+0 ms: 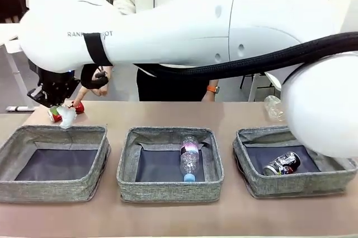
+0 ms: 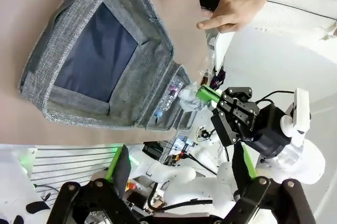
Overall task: Sort the waste into the appropriate baskets.
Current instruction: Place the picked waste into the Fabric basket indicated by the person.
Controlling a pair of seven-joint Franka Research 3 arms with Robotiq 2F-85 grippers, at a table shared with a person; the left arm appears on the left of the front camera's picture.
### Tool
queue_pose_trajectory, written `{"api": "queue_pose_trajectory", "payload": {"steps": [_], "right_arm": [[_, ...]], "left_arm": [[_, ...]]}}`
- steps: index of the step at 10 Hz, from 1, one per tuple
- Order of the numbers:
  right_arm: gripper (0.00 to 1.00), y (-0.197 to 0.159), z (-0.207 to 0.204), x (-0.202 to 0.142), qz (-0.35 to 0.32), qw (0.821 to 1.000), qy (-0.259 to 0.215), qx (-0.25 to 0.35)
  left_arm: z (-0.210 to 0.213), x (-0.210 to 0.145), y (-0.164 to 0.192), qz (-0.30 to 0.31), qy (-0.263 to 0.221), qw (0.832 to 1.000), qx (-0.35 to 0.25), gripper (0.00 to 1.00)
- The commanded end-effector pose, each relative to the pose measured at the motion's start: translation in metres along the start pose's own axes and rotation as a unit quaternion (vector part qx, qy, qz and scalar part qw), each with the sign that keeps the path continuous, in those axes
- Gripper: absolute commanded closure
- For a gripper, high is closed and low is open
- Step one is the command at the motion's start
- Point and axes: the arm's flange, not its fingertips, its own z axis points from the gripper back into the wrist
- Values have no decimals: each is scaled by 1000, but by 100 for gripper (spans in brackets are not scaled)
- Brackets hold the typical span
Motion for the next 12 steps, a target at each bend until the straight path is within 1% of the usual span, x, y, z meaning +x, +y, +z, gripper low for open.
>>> {"api": "queue_pose_trajectory", "payload": {"steps": [1, 2, 3, 4, 5, 6, 7, 8, 9, 10, 11, 12], "right_arm": [[99, -1, -3, 1, 8, 1000, 0, 0], [99, -4, -9, -6, 49, 995, -17, 90], [99, -2, -20, -6, 65, 990, -28, 123], [99, 0, -33, -5, 70, 986, -20, 150], [99, 3, -41, -5, 74, 985, -9, 158], [99, 4, -47, -7, 68, 986, 3, 153], [99, 2, -48, -9, 57, 989, 9, 135], [90, 1, -48, -9, 61, 989, -8, 135], [39, 2, -48, -10, 68, 990, -10, 127], [30, 1, -47, -11, 65, 990, -15, 127], [0, 0, -46, -12, 63, 990, -15, 127], [0, -1, -45, -14, 58, 990, -20, 127]], "left_arm": [[1, -1, -3, -2, -3, 1000, -1, 0], [1, -1, -3, -2, -3, 1000, -1, 0], [1, -1, -3, -2, -3, 1000, -1, 0], [1, -1, -3, -2, -3, 1000, -1, 0], [1, -1, -3, -2, -3, 1000, -1, 0], [1, -1, -3, -2, -3, 1000, -1, 0], [1, -1, -3, -2, -3, 1000, -1, 0], [1, -1, -3, -2, -3, 1000, -1, 0], [1, -1, -3, -2, -3, 1000, -1, 0], [1, -1, -3, -2, -3, 1000, -1, 0], [1, -1, -3, -2, -3, 1000, -1, 0], [1, -1, -3, -2, -3, 1000, -1, 0]]}}
